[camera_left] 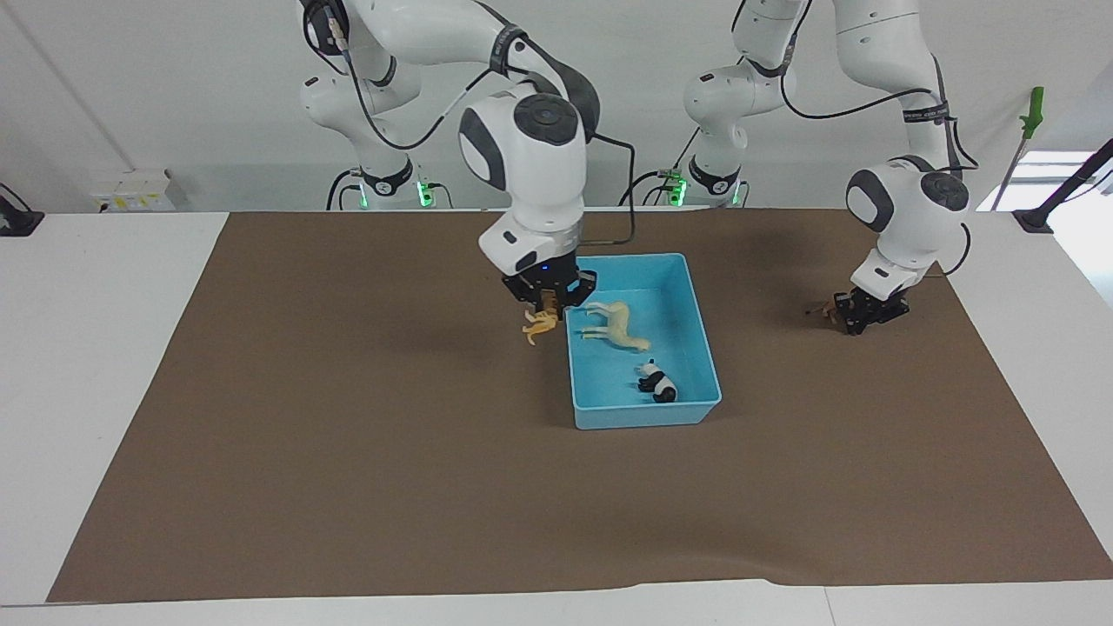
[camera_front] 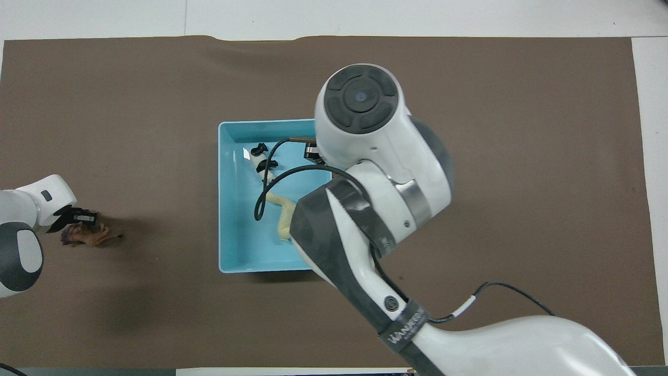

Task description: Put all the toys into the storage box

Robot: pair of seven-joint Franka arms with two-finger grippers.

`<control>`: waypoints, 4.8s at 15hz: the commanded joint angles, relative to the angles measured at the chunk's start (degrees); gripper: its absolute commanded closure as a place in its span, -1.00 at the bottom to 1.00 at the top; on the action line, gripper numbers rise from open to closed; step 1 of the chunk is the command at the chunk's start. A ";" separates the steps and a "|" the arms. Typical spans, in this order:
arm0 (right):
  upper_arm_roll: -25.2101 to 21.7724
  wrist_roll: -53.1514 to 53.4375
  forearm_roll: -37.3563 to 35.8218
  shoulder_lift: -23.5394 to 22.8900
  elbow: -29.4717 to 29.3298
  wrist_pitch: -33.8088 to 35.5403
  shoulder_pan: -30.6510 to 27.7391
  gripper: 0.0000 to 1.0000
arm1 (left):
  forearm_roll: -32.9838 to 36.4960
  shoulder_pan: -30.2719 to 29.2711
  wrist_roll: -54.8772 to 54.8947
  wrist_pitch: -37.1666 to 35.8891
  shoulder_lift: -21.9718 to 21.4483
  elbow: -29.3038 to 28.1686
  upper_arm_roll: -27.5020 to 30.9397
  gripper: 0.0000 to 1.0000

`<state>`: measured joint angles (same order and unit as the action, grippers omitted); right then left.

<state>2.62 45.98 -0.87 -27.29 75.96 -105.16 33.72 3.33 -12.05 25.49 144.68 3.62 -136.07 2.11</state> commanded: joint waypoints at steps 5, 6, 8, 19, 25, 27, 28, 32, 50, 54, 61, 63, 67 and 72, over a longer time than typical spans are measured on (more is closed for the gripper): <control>-0.42 8.43 -0.26 -10.68 -1.54 -12.25 7.50 1.00 | 0.80 0.00 -2.98 0.61 -0.81 0.61 -0.36 1.00; -0.42 8.78 -0.36 -10.24 -0.22 -12.96 7.50 0.93 | 0.80 0.44 -4.03 -0.96 -0.63 2.11 -0.44 1.00; -0.51 10.27 -0.45 -10.06 -0.37 -11.66 7.50 -1.00 | 0.80 1.49 -5.36 -6.83 -0.02 7.37 -0.53 1.00; -0.50 -5.58 3.33 5.75 -2.84 6.18 -10.67 -1.00 | -5.88 23.53 -48.91 -28.84 1.21 28.93 -0.88 1.00; -0.59 -34.61 2.37 11.38 -0.73 12.68 -27.54 -1.00 | -5.88 34.71 -67.48 -22.71 0.86 26.13 -0.97 1.00; -0.68 -37.88 2.11 13.75 0.41 14.01 -32.11 -1.00 | -5.88 37.70 -71.96 -16.73 0.42 22.27 -0.97 1.00; -0.68 -40.50 2.10 15.59 1.80 15.15 -33.96 -1.00 | -5.88 38.32 -72.33 -15.58 0.16 20.94 -0.97 1.00; -0.68 -44.75 1.67 23.94 9.36 16.74 -38.20 -1.00 | -5.88 38.68 -72.51 -17.15 0.16 21.63 -0.71 -0.84; 0.02 -42.55 -0.18 32.30 15.18 19.11 -41.10 -1.00 | -4.12 13.75 -26.28 -52.92 -4.85 40.44 -3.40 -1.00; 0.02 -42.90 -0.18 32.39 15.09 19.90 -41.28 -1.00 | -4.12 9.06 -26.02 -52.57 -4.76 40.35 -8.18 -1.00; 0.02 -42.73 -0.18 32.66 14.92 21.57 -40.84 -1.00 | -2.20 11.59 -25.84 -55.99 -3.09 44.40 -7.65 -1.00; 0.02 -43.08 -0.18 32.66 14.91 21.57 -41.01 -1.00 | -2.10 13.19 -25.84 -56.78 -3.27 44.31 -6.60 -1.00; 0.02 -42.90 -0.18 32.66 14.91 21.66 -40.75 -1.00 | -2.19 13.37 -25.75 -57.05 -3.18 44.49 -5.72 -1.00; 0.02 -43.08 -0.18 32.66 14.91 21.84 -40.75 -1.00 | -4.38 14.33 -26.01 -56.44 -3.09 45.01 -4.58 -1.00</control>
<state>1.74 2.49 -0.86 4.29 90.05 -84.04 -6.22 -0.20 0.72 -0.83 89.50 -0.62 -93.28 -4.19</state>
